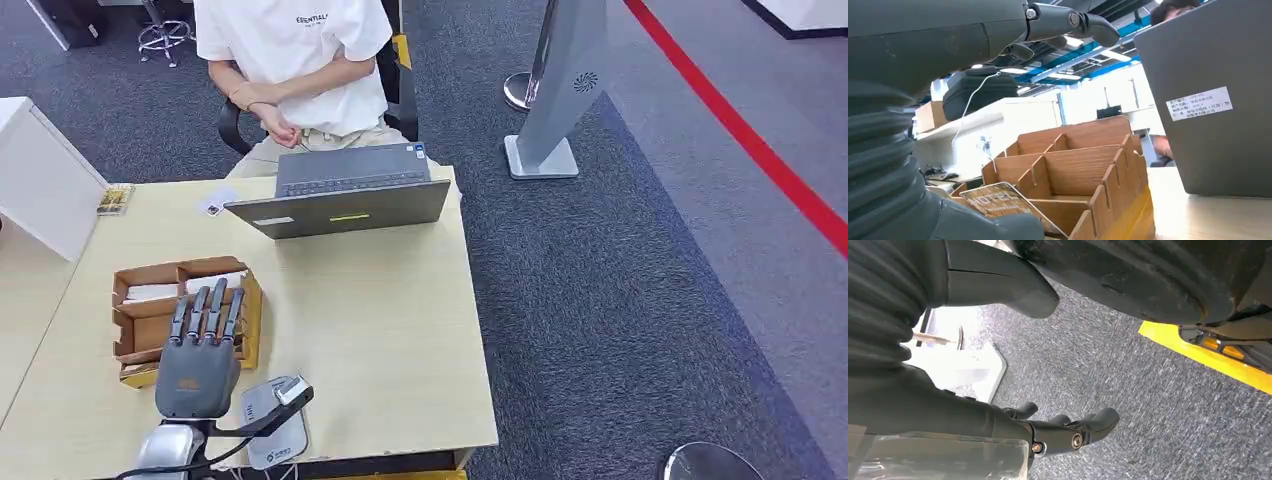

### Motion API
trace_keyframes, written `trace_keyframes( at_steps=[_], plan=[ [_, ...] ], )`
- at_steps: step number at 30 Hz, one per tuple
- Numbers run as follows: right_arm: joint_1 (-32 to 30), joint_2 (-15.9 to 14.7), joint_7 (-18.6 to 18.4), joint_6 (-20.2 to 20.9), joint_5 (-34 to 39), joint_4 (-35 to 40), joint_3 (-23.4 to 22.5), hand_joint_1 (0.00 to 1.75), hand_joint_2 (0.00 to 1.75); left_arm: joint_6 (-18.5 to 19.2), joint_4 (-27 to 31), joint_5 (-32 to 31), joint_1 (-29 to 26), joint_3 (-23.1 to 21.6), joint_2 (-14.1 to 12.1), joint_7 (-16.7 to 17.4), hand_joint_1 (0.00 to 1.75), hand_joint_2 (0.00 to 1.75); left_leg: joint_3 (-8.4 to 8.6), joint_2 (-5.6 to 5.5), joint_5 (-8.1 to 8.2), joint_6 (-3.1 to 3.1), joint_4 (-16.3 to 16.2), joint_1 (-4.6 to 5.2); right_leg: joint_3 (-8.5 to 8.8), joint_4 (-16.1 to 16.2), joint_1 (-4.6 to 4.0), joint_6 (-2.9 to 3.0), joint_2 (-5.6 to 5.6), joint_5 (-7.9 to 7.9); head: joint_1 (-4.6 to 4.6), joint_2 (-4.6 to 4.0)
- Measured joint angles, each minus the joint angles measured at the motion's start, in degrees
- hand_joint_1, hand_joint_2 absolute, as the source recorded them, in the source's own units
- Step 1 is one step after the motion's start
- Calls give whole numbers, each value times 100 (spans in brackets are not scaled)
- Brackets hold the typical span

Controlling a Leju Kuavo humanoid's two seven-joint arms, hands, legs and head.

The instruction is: Pass the card to the sensor for recognition and then transmit it.

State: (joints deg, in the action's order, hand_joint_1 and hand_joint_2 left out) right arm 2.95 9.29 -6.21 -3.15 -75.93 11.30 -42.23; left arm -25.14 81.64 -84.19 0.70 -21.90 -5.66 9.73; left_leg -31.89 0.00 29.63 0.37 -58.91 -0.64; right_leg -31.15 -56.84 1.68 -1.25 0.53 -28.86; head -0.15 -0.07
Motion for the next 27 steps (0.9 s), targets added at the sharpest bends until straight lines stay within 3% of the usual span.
trace_keyframes(
  at_steps=[12, 27],
  plan=[
    [-2, 2, -15, -20, 33, 0, -17, 0, 175, -7, 293, 2, -383, 0, -18, 57, 0, 175, 0, 1, 1, 0, 0, 0, 0, 1, 0, 0, 0, 0, 2, 2],
    [-5, 2, 4, -24, 26, 0, -52, 0, 175, -2, 422, 20, -466, 2, -66, 162, 0, 175, 0, 0, 0, 0, 0, 0, 2, 0, 0, 0, 0, 0, 2, 0]
  ],
)
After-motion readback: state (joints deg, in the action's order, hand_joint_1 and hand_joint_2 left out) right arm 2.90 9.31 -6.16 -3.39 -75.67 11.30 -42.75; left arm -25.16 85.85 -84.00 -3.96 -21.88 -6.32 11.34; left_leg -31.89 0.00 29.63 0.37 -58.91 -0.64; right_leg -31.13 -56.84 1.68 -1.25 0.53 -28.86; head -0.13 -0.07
